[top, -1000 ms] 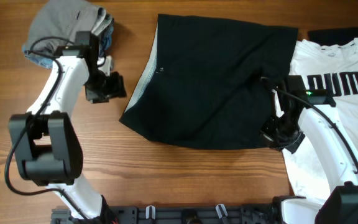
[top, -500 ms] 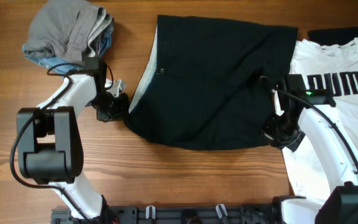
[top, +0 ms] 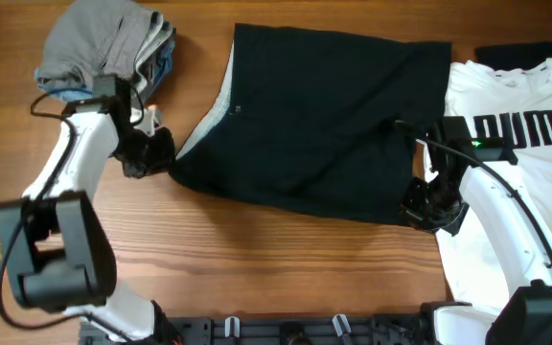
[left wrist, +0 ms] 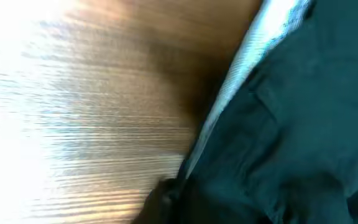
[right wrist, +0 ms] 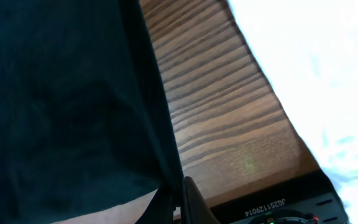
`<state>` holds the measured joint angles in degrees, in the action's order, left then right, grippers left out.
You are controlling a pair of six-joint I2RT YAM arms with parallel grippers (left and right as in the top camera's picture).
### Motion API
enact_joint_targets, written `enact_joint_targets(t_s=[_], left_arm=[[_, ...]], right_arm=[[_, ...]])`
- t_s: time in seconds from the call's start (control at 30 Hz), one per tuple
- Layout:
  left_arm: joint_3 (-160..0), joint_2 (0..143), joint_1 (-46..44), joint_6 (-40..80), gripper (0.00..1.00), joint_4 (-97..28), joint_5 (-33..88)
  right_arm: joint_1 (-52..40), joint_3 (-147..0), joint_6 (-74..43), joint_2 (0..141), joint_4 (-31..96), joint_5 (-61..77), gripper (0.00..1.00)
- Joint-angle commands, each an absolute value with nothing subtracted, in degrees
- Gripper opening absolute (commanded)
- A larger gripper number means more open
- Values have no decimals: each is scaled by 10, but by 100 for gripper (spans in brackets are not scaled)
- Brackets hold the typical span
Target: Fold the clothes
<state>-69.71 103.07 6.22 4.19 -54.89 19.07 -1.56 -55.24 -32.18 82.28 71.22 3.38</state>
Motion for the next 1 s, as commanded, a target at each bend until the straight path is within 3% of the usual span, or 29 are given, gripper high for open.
enact_joint_targets(t_s=[0.0, 0.23, 0.33, 0.43, 0.47, 0.5, 0.53, 0.57, 0.7, 0.77, 0.87, 0.97], left_arm=[[-711, 997, 69, 43, 91, -566, 189], [-608, 1001, 68, 50, 79, -549, 222], [-543, 1001, 68, 69, 47, -444, 251], [-521, 1001, 68, 69, 45, -401, 251], [-514, 1001, 68, 69, 38, -386, 251], [-512, 1001, 68, 69, 30, -381, 251], [-512, 1001, 68, 69, 8, -381, 247], [-512, 1001, 69, 69, 4, -383, 241], [-566, 977, 117, 69, 4, -486, 194], [-634, 919, 187, 69, 4, -567, 192], [-696, 818, 258, 69, 4, -606, 203], [-709, 742, 264, 69, 4, -606, 218]], right_arm=[[-13, -566, -305, 817, 707, 33, 4], [-13, -566, -300, 817, 692, 42, 4], [-13, -566, -300, 817, 683, 42, 5], [-13, -566, -301, 817, 680, 42, 5], [-13, -566, -301, 817, 680, 42, 5], [-13, -566, -301, 817, 680, 42, 5], [-13, -566, -302, 817, 679, 41, 4], [-13, -566, -302, 817, 677, 41, 4], [-13, -604, -334, 807, 737, 44, 4], [-13, -657, -347, 782, 813, 43, 4], [-13, -756, -341, 732, 865, 68, 4], [-13, -854, -315, 686, 849, 125, 4]])
